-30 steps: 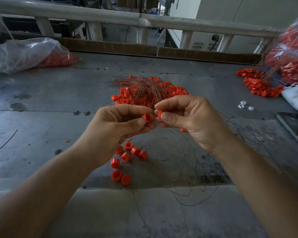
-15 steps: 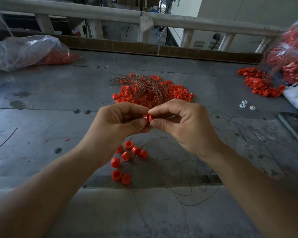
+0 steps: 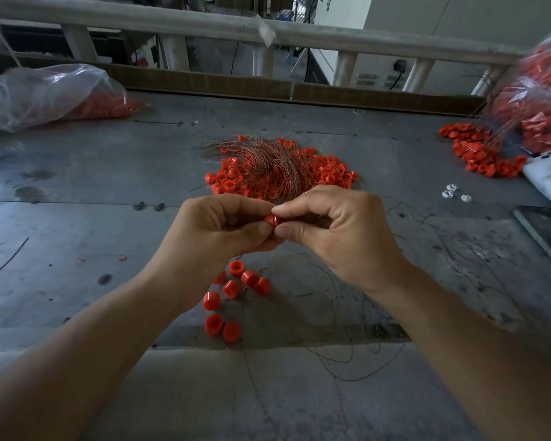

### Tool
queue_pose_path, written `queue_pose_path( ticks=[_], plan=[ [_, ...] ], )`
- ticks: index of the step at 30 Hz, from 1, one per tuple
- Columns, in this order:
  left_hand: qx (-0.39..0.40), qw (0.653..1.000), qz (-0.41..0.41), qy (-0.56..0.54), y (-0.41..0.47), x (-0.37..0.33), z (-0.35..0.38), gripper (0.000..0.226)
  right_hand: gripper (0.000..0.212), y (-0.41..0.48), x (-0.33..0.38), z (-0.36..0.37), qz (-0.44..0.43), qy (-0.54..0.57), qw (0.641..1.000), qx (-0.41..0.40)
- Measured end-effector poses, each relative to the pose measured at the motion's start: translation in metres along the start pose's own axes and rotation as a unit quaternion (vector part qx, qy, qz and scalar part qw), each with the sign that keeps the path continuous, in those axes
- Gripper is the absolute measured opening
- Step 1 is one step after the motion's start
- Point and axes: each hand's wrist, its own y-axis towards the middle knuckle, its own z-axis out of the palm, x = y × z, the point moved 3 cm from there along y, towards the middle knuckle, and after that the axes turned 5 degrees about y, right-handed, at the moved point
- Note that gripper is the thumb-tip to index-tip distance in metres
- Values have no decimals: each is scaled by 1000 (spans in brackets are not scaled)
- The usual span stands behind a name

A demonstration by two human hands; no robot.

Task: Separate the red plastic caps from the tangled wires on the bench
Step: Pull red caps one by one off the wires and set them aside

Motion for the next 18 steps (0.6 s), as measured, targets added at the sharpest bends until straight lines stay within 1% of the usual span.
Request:
queue_pose_path(
  ticks=[5, 8, 11, 14, 18],
  plan=[
    [6, 1000, -8, -5, -1, 2, -1, 23, 22, -1, 0, 1, -1, 4, 1000, -3],
    [14, 999, -28, -41, -2, 3, -1, 18, 21, -2, 2, 1, -23, 2, 1000, -8],
    [26, 998, -35, -53, -3, 3, -1, 19, 19, -4, 3, 2, -29, 12, 999, -24],
    [18, 997, -30, -64, -3, 2, -2, 20, 19, -5, 3, 4, -34, 19, 999, -38],
    [-2, 999, 2, -33, -4, 0, -2, 21, 20, -6, 1, 6, -28, 31, 998, -47]
  ],
)
